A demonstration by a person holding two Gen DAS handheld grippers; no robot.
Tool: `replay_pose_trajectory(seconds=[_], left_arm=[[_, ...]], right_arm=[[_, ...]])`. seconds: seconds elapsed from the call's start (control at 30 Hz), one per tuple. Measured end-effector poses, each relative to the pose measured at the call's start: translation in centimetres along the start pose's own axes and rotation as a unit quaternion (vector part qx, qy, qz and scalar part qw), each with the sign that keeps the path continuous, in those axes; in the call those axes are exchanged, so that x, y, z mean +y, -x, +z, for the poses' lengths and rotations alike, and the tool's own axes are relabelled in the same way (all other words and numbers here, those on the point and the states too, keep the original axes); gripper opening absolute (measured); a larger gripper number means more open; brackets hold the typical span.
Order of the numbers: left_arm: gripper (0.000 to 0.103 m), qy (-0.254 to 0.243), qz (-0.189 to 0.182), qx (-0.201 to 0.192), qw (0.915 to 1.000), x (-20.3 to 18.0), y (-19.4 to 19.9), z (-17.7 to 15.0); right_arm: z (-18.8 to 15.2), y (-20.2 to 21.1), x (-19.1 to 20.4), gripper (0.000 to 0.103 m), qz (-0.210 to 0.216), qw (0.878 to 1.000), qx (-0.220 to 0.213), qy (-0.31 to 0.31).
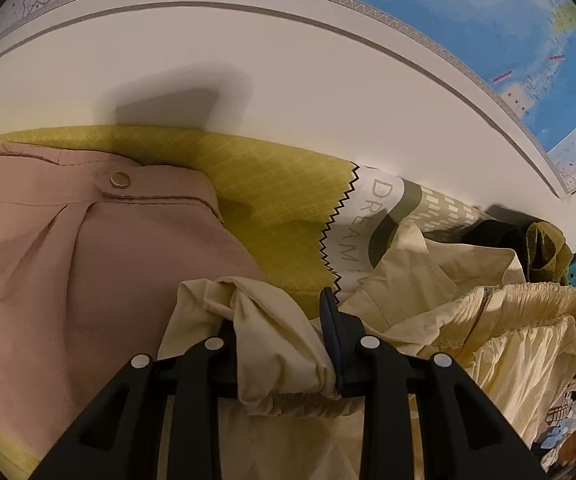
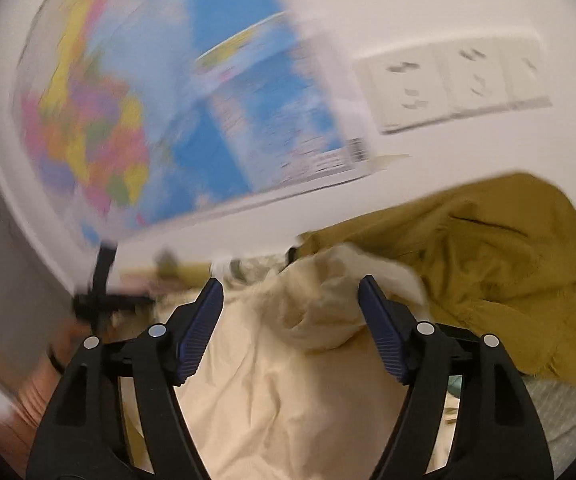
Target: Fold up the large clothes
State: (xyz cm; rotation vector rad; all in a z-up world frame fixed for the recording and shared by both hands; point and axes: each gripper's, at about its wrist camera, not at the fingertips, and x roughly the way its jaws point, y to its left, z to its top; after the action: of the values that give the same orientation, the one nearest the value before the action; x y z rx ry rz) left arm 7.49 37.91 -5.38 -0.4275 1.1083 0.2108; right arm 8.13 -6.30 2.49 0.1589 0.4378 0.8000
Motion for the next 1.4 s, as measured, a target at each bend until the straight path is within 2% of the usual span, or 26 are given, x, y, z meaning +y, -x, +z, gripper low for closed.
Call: replay_pose_trajectory(seconds=[0.07, 0.17, 0.23, 0.3, 0.37, 0.4, 0.47, 0.57, 0.67, 0.7, 0.73, 0.83, 0.87, 0.93, 1.0, 1.03, 1.1, 1.17, 1.23, 1.3, 1.33, 1.37, 1.4], left_arm=[[0.028, 0.006, -0.002, 0.001, 1.0, 0.1, -0.2, 0.1], [0.028, 0.011, -0.003, 0.002, 0.9999, 0.2, -0.2, 0.1], [0.028, 0.018, -0.01, 0.001, 0.9998, 0.6, 0.2, 0.0], [0.032, 0.018, -0.015, 0.0, 0.9997, 0.5, 0.5, -0.1], [0.037, 0.021, -0.027, -0.007, 0.9994, 0.6, 1.6, -0.3], [0.04, 0.026, -0.036, -0.016, 0.9989, 0.8, 2.6, -0.5], [0.044, 0.027, -0.056, -0.046, 0.997, 1.1, 5.2, -1.4], [0.061, 0.008, -0.115, -0.114, 0.9868, 0.7, 9.8, -3.7], [0.065, -0.025, -0.117, -0.162, 0.9795, -0.1, 12.9, -6.1], [0.073, -0.041, -0.109, -0.189, 0.9751, -0.4, 14.0, -6.8], [0.077, -0.053, -0.106, -0.211, 0.9702, -0.6, 15.0, -7.4], [0.079, -0.073, -0.133, -0.24, 0.9587, -0.2, 16.7, -8.6], [0.082, -0.102, -0.141, -0.236, 0.956, -0.9, 16.7, -9.2], [0.082, -0.134, -0.117, -0.225, 0.958, -2.4, 15.7, -10.1], [0.082, -0.17, -0.123, -0.172, 0.9625, -4.0, 12.7, -10.9], [0.082, -0.176, -0.108, -0.155, 0.9661, -4.5, 11.1, -11.2], [0.081, -0.188, -0.07, -0.131, 0.9708, -5.2, 8.5, -11.6], [0.081, -0.188, -0.059, -0.114, 0.9736, -5.2, 6.8, -11.8], [0.081, -0.192, -0.055, -0.098, 0.9749, -4.8, 5.5, -12.1], [0.083, -0.21, -0.034, -0.094, 0.9726, -5.0, 4.9, -12.6], [0.084, -0.218, -0.027, -0.093, 0.9711, -5.2, 4.9, -13.1], [0.084, -0.227, -0.017, -0.092, 0.9694, -5.5, 4.6, -13.3], [0.084, -0.232, -0.007, -0.094, 0.968, -5.7, 4.3, -13.4]], right_arm=[[-1.2, -1.9, 2.4, 0.072, -0.009, 0.998, 0.025, 0.06], [-2.4, -4.7, 3.9, 0.072, -0.024, 0.993, 0.054, 0.104], [-2.7, -7.0, 4.3, 0.072, -0.064, 0.987, 0.061, 0.132], [-2.7, -8.8, 3.8, 0.068, -0.084, 0.984, 0.073, 0.139], [-2.3, -9.9, 2.7, 0.068, -0.119, 0.981, 0.067, 0.136], [-2.1, -10.1, 2.1, 0.068, -0.116, 0.983, 0.069, 0.127], [-1.6, -9.9, 0.7, 0.068, -0.11, 0.986, 0.067, 0.103], [-1.3, -9.9, -0.3, 0.068, -0.108, 0.987, 0.069, 0.102], [-1.0, -9.6, -0.6, 0.065, -0.107, 0.987, 0.068, 0.099], [-0.8, -9.6, -0.6, 0.064, -0.106, 0.988, 0.067, 0.093], [-0.6, -9.6, -0.7, 0.064, -0.104, 0.988, 0.068, 0.088], [0.3, -9.6, -1.0, 0.062, -0.097, 0.991, 0.063, 0.068], [0.5, -9.6, -1.1, 0.061, -0.099, 0.991, 0.062, 0.062], [1.1, -9.6, -1.7, 0.061, -0.087, 0.993, 0.07, 0.041], [1.5, -8.9, -2.0, 0.062, -0.079, 0.994, 0.071, 0.03], [1.9, -8.1, -2.2, 0.062, -0.073, 0.995, 0.067, 0.024], [2.6, -5.8, -2.4, 0.071, -0.066, 0.997, 0.043, 0.012], [3.0, -3.1, -2.5, 0.075, -0.069, 0.998, 0.01, 0.012], [3.1, -1.0, -2.3, 0.078, -0.069, 0.997, -0.005, 0.02], [2.0, -0.4, -1.4, 0.079, -0.036, 0.999, 0.011, 0.037], [0.8, -0.9, -0.4, 0.078, -0.024, 0.997, 0.036, 0.057], [-0.6, -2.1, 0.8, 0.078, -0.028, 0.994, 0.06, 0.085], [-1.6, -3.0, 1.5, 0.071, -0.032, 0.991, 0.077, 0.103]])
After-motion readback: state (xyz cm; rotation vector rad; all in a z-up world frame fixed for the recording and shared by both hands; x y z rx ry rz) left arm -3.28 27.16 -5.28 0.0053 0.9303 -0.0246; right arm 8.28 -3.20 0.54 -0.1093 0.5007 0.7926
